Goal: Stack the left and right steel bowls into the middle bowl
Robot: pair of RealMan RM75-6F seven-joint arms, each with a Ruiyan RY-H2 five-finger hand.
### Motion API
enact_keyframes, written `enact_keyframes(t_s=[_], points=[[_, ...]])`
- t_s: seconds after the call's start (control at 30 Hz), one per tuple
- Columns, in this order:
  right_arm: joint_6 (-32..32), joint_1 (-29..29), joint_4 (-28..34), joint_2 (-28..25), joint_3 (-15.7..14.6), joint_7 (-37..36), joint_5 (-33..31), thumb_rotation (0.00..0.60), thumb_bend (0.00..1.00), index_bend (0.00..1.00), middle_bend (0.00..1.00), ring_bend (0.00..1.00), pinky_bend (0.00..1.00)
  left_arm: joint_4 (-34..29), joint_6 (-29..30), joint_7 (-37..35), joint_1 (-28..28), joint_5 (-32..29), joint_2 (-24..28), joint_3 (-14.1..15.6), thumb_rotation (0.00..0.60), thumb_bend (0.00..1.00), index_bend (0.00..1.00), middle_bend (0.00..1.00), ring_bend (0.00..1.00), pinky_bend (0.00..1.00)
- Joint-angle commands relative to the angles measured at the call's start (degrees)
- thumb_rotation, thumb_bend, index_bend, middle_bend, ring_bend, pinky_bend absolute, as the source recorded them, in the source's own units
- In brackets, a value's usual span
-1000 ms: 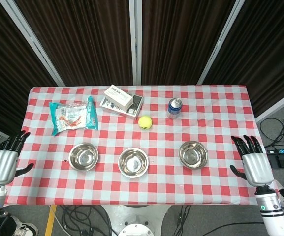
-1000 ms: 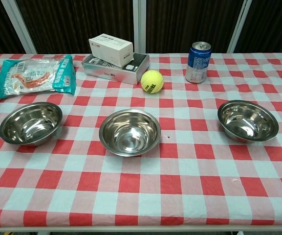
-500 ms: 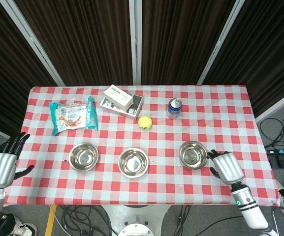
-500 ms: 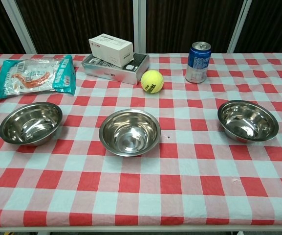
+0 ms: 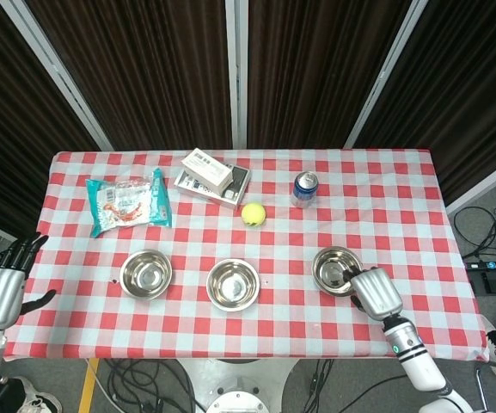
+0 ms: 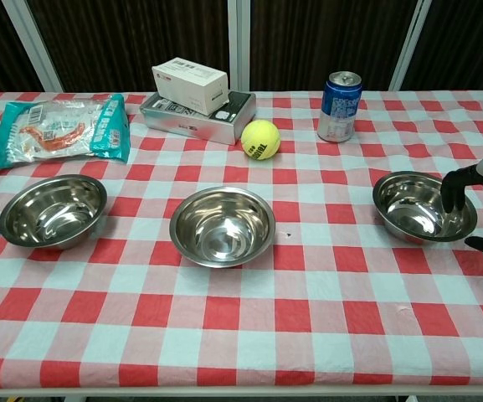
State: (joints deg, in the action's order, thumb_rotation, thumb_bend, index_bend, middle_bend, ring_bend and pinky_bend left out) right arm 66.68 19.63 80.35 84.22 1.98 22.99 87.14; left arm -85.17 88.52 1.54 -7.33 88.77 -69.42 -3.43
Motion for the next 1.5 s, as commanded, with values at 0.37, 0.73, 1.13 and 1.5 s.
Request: enact_keyframes(t_s=[0.37, 0.73, 1.13, 1.5], points=[[-4.4, 3.6, -5.0, 3.8, 0.0, 0.9, -1.1, 0.6, 0.21, 0.47, 0.45, 0.73, 0.71, 0.8, 0.3, -0.8, 0.3, -0.7, 0.2, -0.5, 0.6, 0.03, 0.16, 0.21, 0.16, 0.31], [-5.1, 5.1, -7.4, 5.9, 0.4, 1.3, -2.0, 0.6, 0.35, 0.63, 0.56, 0.77, 0.74, 1.2, 0.0, -1.5, 0.1, -0.9, 0.4, -0.7, 0.6, 0.03, 0.16, 0.21, 0.16, 0.31], [-4.3, 5.6, -7.6, 6.1, 0.4, 1.4, -2.5, 0.6, 0.38, 0.66, 0.58, 0.78, 0.74, 1.7, -0.1, -2.2, 0.1, -1.2, 0.2, -0.8, 0.6, 0.03, 0.16, 0.21, 0.17, 0.31], [-4.5, 10.7, 1.8, 2.6, 3.2, 3.1, 1.0, 0.6, 0.38, 0.66, 0.58, 0.78, 0.74, 1.3, 0.2, -1.8, 0.3, -1.4, 0.7, -0.9, 0.6, 0.03, 0.16, 0.21, 0.17, 0.31]])
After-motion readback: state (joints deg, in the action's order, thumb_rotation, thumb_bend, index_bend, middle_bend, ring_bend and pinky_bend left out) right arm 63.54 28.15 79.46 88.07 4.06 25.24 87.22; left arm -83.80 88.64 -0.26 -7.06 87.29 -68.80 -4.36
